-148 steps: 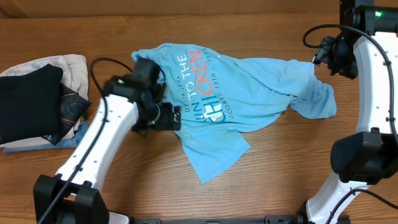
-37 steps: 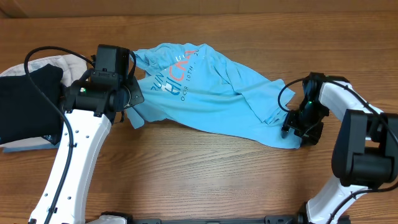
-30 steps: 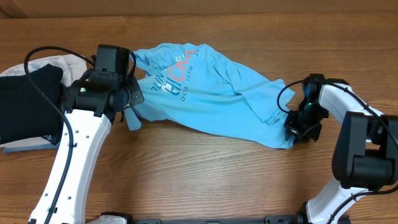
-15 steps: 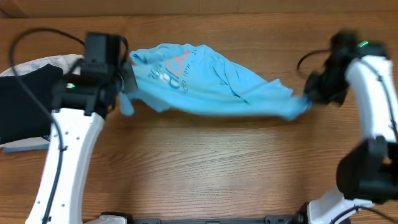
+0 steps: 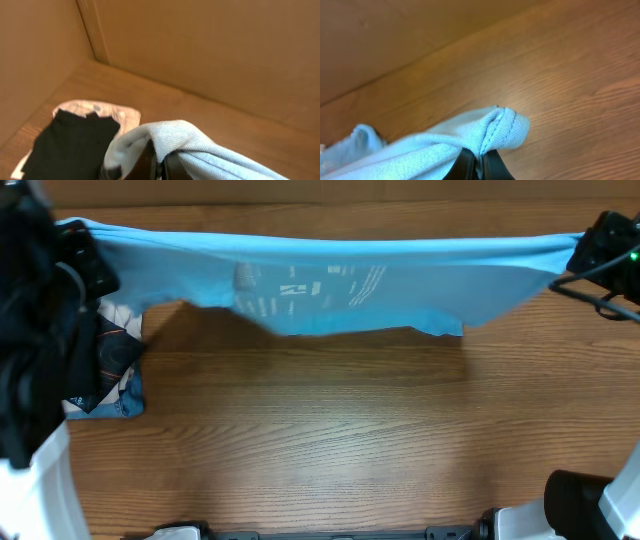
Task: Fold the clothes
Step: 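Lift the shirt with both grippers, shake it out, and lay it flat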
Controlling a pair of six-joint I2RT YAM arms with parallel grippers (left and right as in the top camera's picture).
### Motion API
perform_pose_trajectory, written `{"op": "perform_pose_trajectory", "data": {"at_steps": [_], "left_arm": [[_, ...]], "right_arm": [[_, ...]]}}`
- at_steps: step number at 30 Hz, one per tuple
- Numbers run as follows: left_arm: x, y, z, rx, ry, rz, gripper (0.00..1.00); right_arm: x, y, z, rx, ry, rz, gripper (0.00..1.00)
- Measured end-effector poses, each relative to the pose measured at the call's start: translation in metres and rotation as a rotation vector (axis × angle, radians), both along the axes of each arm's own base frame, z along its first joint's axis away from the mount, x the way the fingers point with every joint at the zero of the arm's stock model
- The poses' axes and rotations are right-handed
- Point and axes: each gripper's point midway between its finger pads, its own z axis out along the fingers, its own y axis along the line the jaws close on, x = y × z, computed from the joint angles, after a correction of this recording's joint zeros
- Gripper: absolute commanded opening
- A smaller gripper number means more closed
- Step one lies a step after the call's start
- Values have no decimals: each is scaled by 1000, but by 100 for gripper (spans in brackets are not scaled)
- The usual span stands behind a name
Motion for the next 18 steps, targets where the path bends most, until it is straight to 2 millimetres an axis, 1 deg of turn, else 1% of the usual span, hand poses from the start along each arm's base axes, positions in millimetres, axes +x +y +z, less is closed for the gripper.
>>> {"op": "perform_pose_trajectory", "data": {"at_steps": [2,6,8,10,12,14,16,18], "left_arm": [[-14,-1,16,5,-49,-1,4],[-40,-2,37,9,-122,0,4],[-45,-3,40,11,-136,-1,4],[-44,-3,40,10,-135,-2,4],[-33,-4,34,4,-111,-12,4],[-12,-6,23,-5,-77,-27,4],[18,-8,7,-16,-27,-50,4],[52,-10,-13,-25,22,-76,4]], "right_arm": [[-5,-1,10,-11,-33,-6,4],[-10,-2,31,-33,-117,-15,4],[-9,-3,40,-43,-156,-18,4],[-5,-4,45,-49,-179,-19,4],[2,-6,43,-49,-175,-21,4],[13,-8,34,-48,-150,-23,4],[32,-11,19,-45,-110,-20,4],[56,-14,-1,-40,-66,-15,4]]}}
